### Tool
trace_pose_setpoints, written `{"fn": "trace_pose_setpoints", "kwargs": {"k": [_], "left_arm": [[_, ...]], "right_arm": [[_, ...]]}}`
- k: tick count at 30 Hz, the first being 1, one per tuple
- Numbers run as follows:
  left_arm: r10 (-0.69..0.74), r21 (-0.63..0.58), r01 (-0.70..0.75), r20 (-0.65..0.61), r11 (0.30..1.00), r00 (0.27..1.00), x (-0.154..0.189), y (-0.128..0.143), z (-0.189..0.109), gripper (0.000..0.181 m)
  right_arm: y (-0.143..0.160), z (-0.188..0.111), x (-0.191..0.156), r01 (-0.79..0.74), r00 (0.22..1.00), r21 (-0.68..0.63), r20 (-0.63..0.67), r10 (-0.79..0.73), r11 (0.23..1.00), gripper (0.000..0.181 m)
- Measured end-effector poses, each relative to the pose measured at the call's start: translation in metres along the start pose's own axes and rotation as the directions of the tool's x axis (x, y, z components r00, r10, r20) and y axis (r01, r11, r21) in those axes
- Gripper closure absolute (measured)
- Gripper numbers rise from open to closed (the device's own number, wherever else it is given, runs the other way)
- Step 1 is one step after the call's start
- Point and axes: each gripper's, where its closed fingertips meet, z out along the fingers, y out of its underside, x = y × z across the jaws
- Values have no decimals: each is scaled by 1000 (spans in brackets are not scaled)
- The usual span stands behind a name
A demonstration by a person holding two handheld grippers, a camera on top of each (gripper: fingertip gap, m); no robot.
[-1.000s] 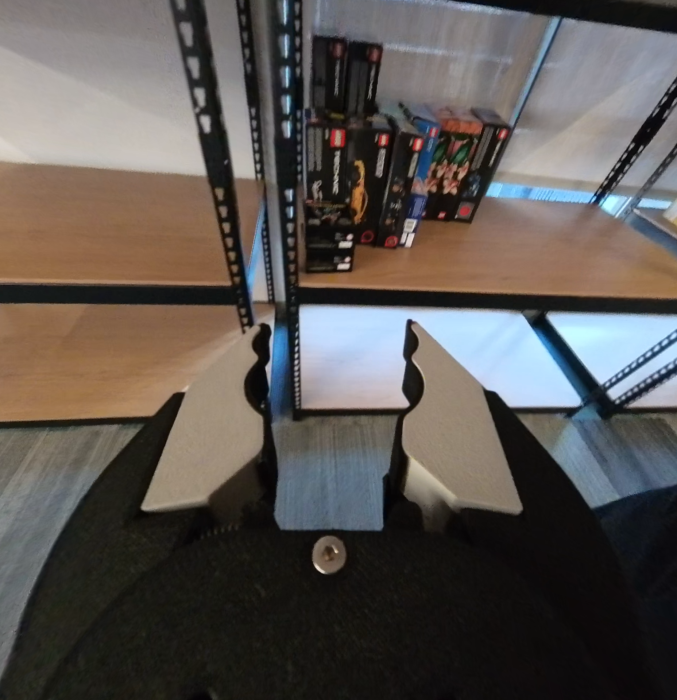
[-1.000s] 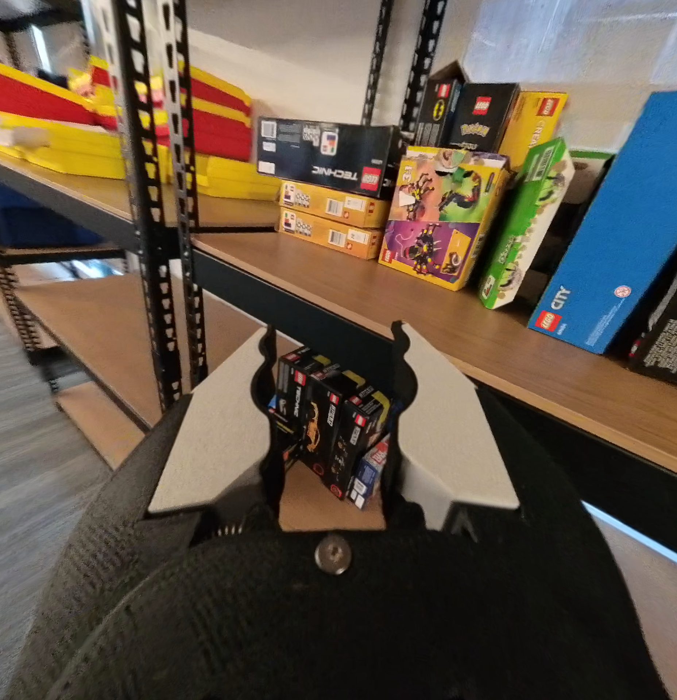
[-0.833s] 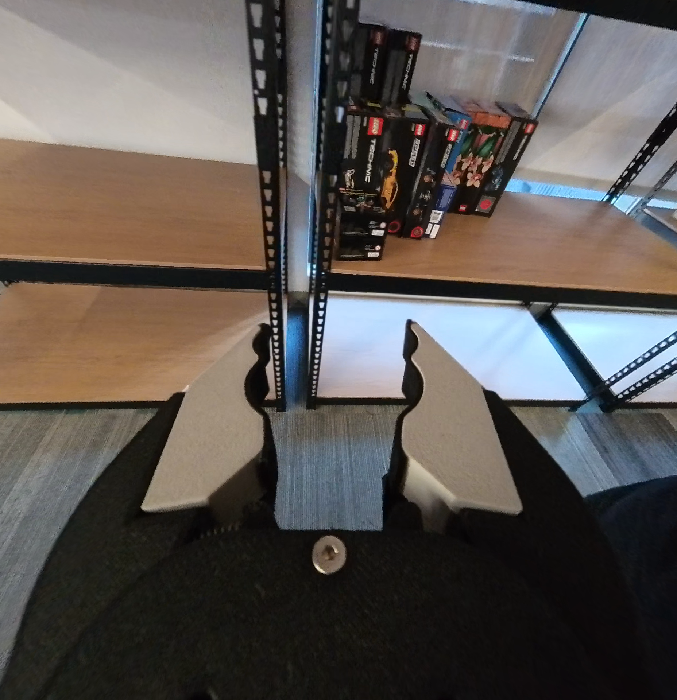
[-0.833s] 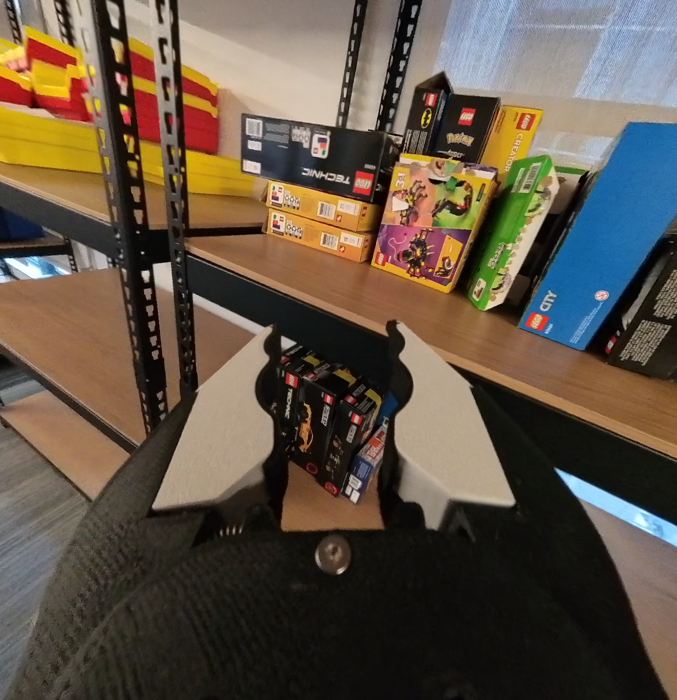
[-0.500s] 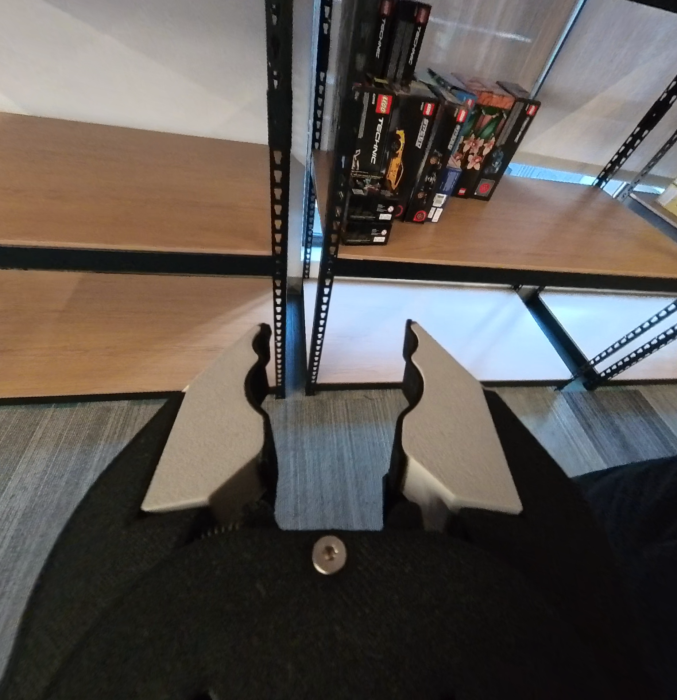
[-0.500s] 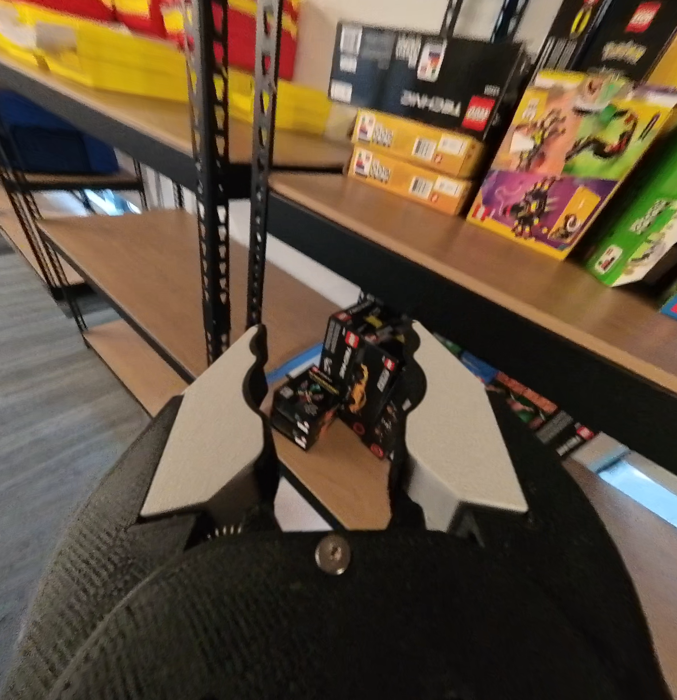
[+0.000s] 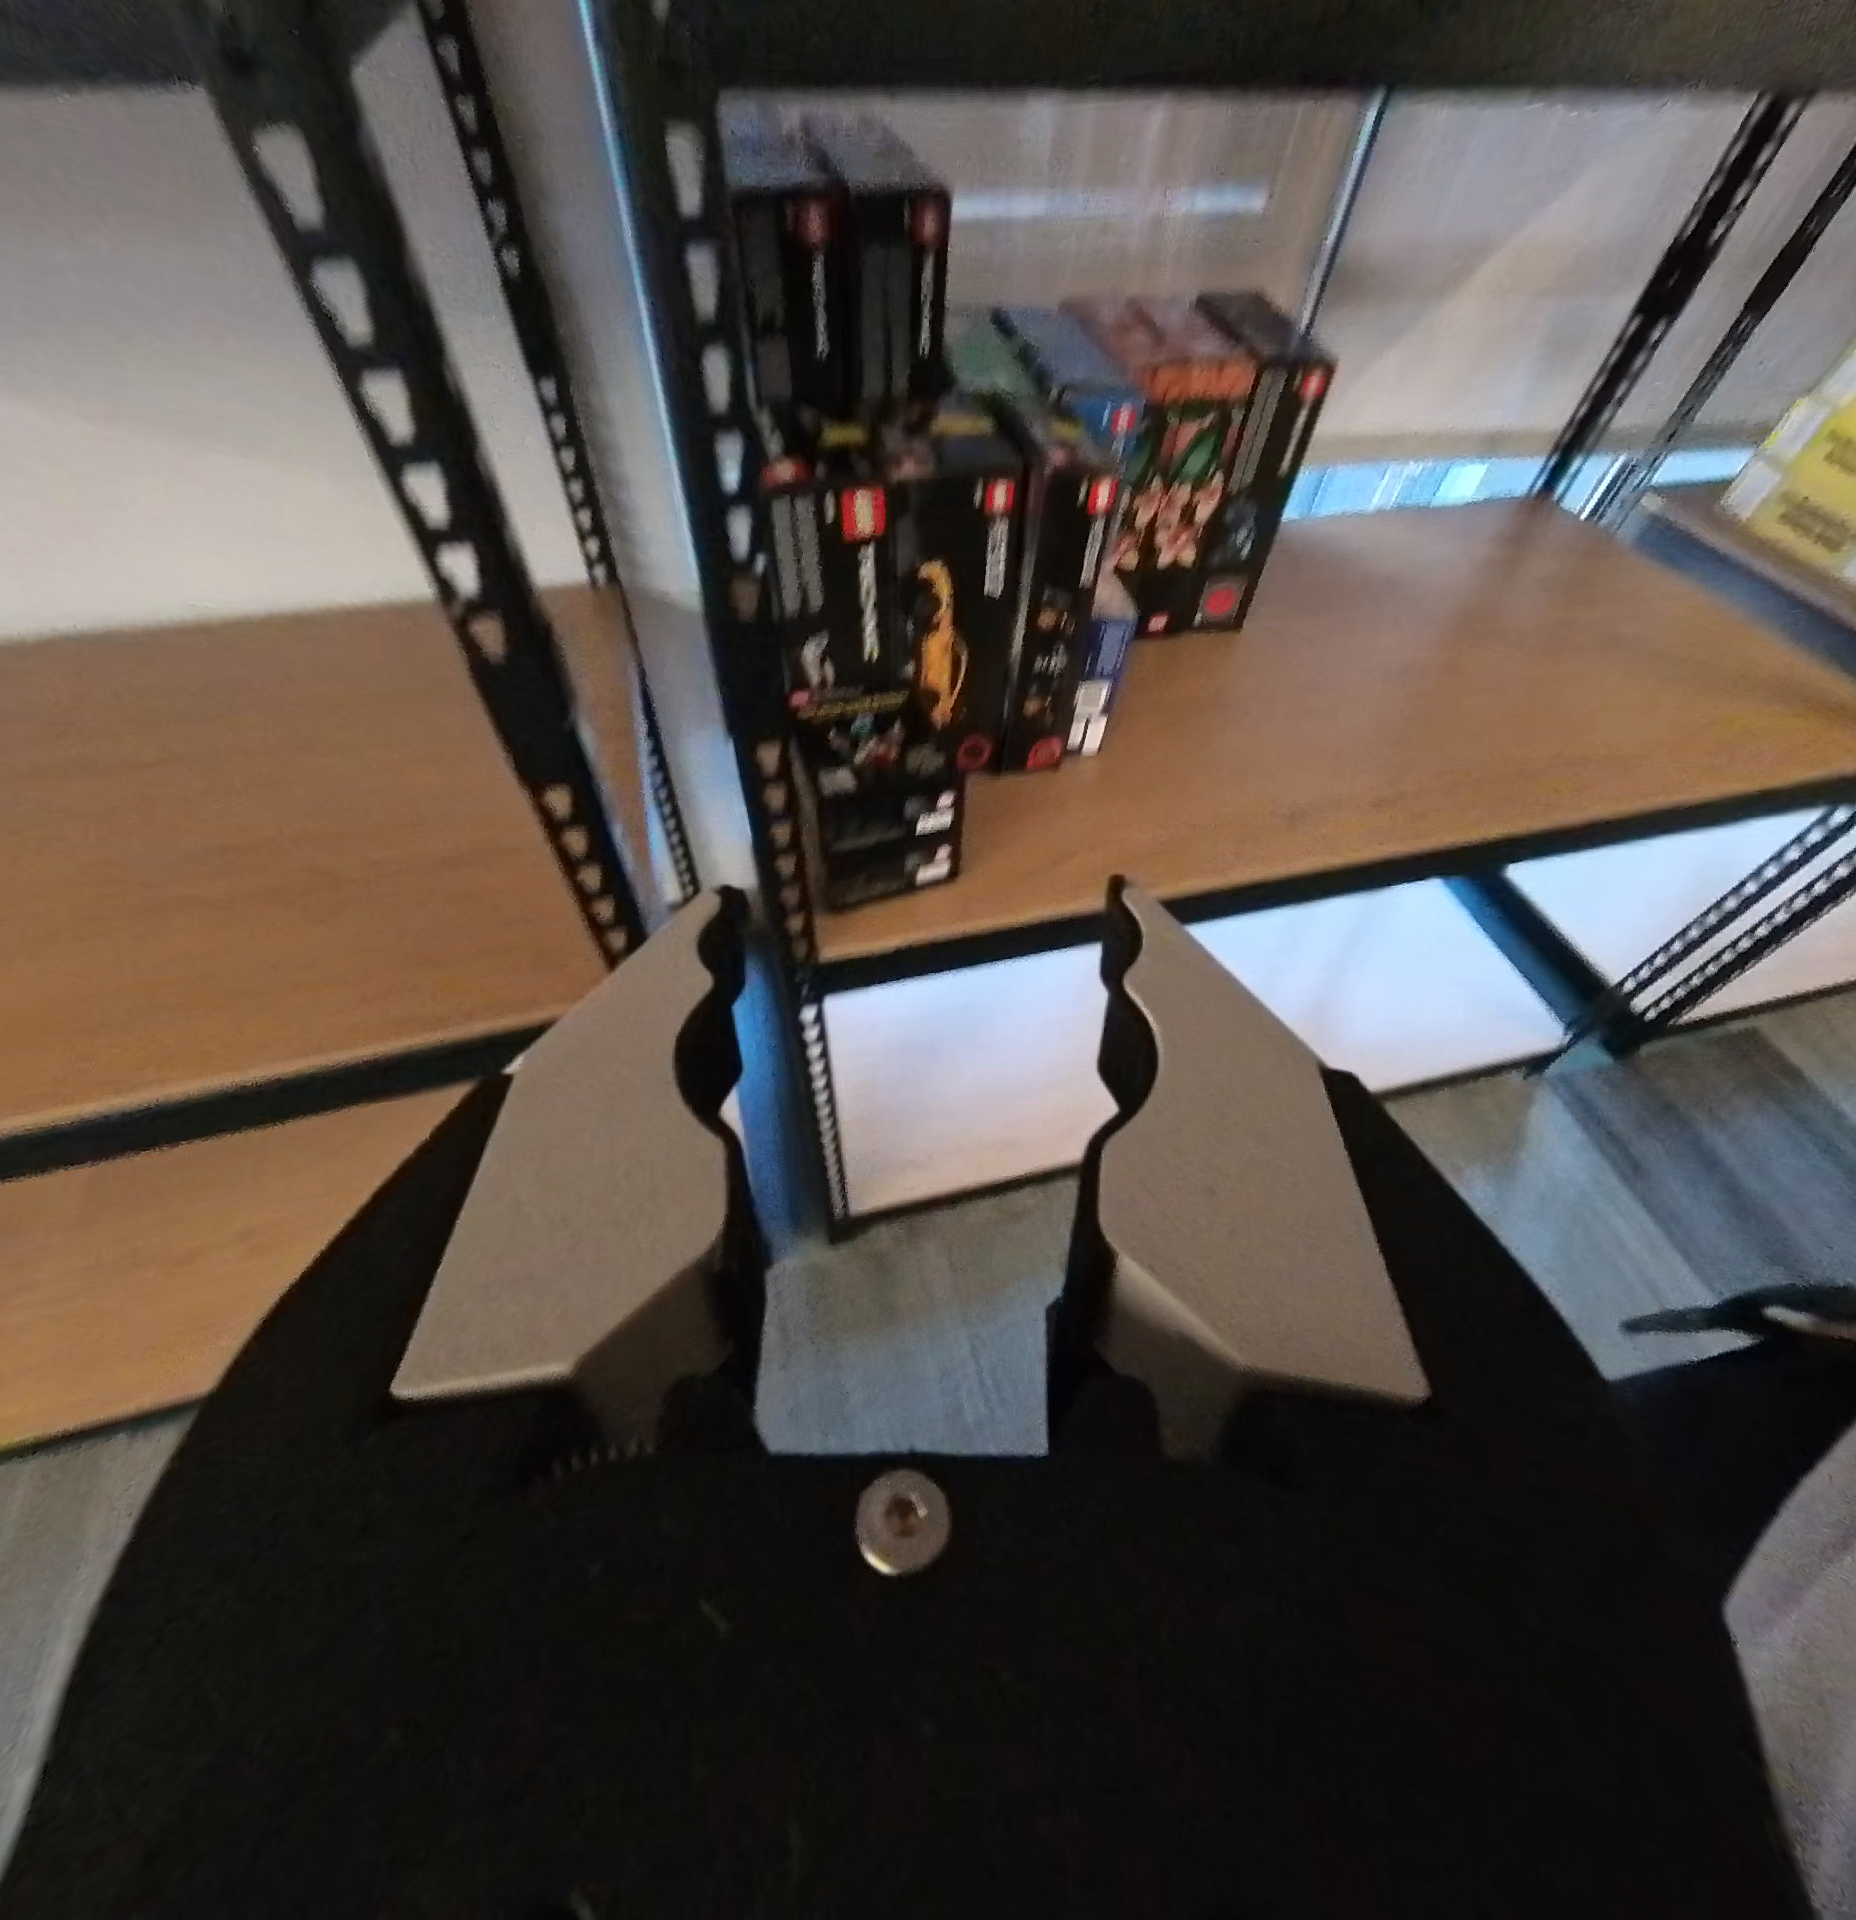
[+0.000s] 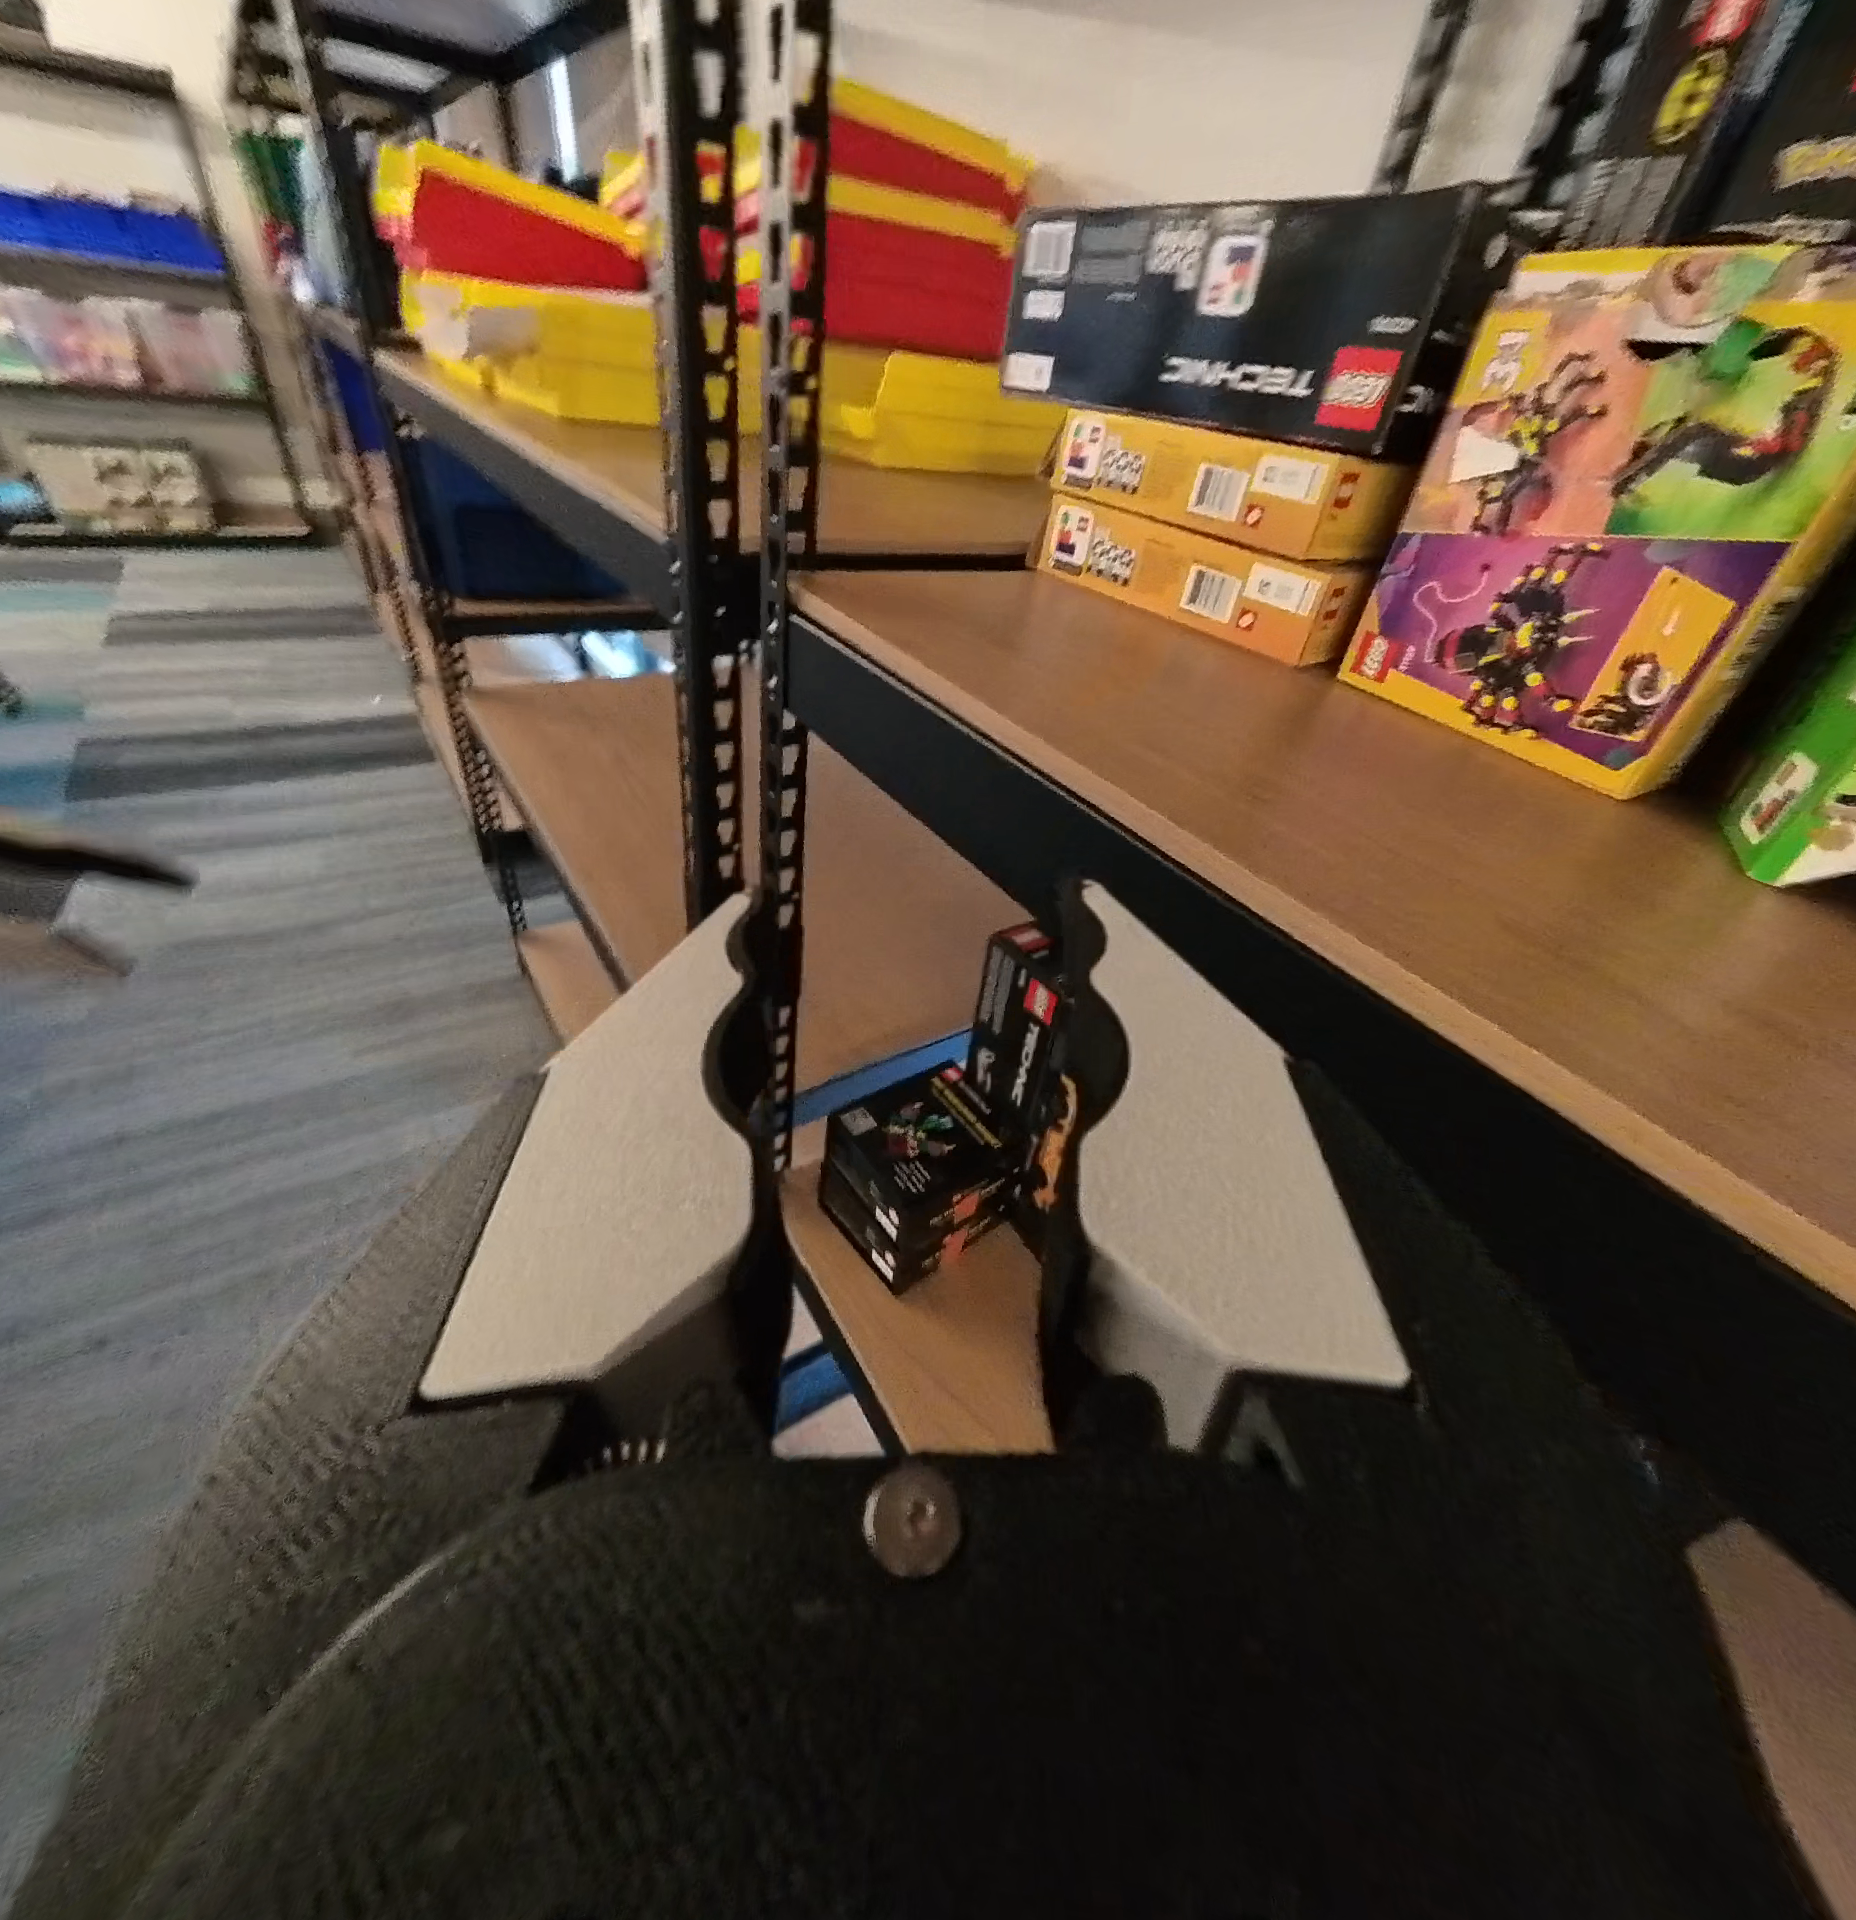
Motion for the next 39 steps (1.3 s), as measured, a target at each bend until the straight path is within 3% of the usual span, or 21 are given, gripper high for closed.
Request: {"fn": "trace_pose_setpoints", "kwargs": {"k": [3, 8, 12, 16, 22, 26, 29, 32, 36, 39], "left_arm": [[9, 77, -8, -6, 997, 1000, 11, -46, 32, 115], [-26, 107, 28, -20, 994, 999, 29, -82, 65, 116], [42, 90, -43, 9, 995, 999, 35, -85, 75, 116], [12, 77, -15, 27, 997, 1000, 30, -85, 75, 114], [-16, 92, 7, 91, 996, 996, 14, -84, 64, 115], [3, 68, -13, 140, 998, 990, 4, -79, 51, 115], [-5, 51, -4, 171, 999, 985, -7, -76, 41, 115], [-7, 49, -3, 203, 999, 979, -18, -77, 32, 115], [-26, 75, 9, 240, 997, 970, -28, -83, 23, 115], [-22, 66, 6, 249, 998, 968, -31, -82, 22, 115]], "right_arm": [[1, 4, 4, 105, 989, -17, 103, -103, 994, 127], [-26, 10, 16, 131, 973, 33, 188, -135, 991, 126], [-34, 2, 43, 157, 974, -3, 166, -154, 988, 125], [-37, -11, 79, 34, 995, 13, 97, -35, 999, 125], [-41, -12, 118, 49, 999, -9, 22, -49, 999, 125], [-57, -13, 154, 143, 982, -66, -111, -150, 987, 124], [-82, -32, 219, 165, 930, -59, -324, -175, 985, 119], [-99, -48, 270, 95, 894, -51, -435, -108, 994, 111], [-112, -77, 303, 83, 829, -7, -554, -73, 997, 112], [-103, -104, 319, 73, 774, -11, -630, -64, 997, 112]]}}
